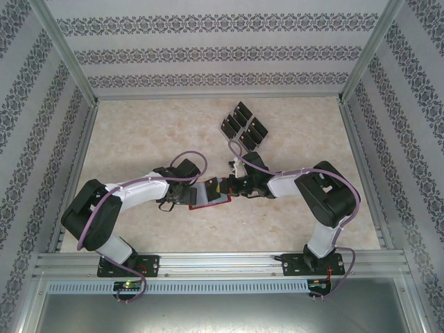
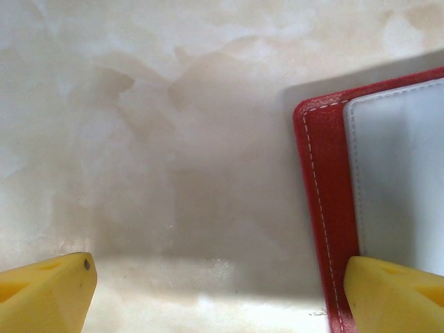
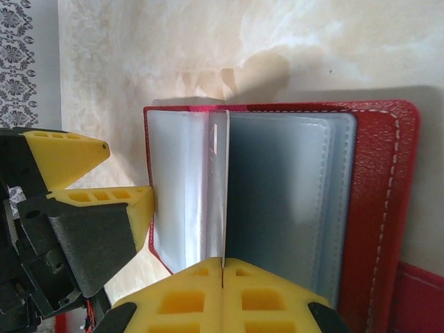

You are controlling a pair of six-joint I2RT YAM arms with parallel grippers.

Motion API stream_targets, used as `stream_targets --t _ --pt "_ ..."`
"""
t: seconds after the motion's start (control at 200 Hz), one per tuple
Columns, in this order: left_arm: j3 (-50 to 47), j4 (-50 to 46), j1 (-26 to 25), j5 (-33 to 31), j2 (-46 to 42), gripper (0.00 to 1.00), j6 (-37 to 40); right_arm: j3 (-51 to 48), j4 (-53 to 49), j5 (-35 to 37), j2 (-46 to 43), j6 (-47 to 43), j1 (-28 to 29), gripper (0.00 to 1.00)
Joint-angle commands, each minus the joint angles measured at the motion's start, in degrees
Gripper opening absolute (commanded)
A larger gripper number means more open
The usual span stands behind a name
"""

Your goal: Put the credit cards into the card holder

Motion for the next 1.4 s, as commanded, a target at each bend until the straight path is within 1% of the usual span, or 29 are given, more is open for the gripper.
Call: stream_targets --t 0.0,0.53,1.084,1.394 --pt "-0.44 -3.50 0.61 -1.90 0.82 0.92 -0.25 0.34 0.14 -0.77 1.33 0.42 0.50 0.00" --pt "-0.81 -3.06 0.62 -1.46 0.67 0.92 -0.31 0.53 2.44 -3.18 1.07 2.01 0.87 0.00" --pt "-1.52 -2.93 0.66 -1.52 0.03 0.92 -0.50 -3.00 4.28 -1.91 -2.43 3.60 0.34 0.00" --pt "-1.49 -2.59 0.66 -1.33 0.18 0.92 -0.52 -1.59 4.44 -2.16 -1.01 3.73 1.13 0.00"
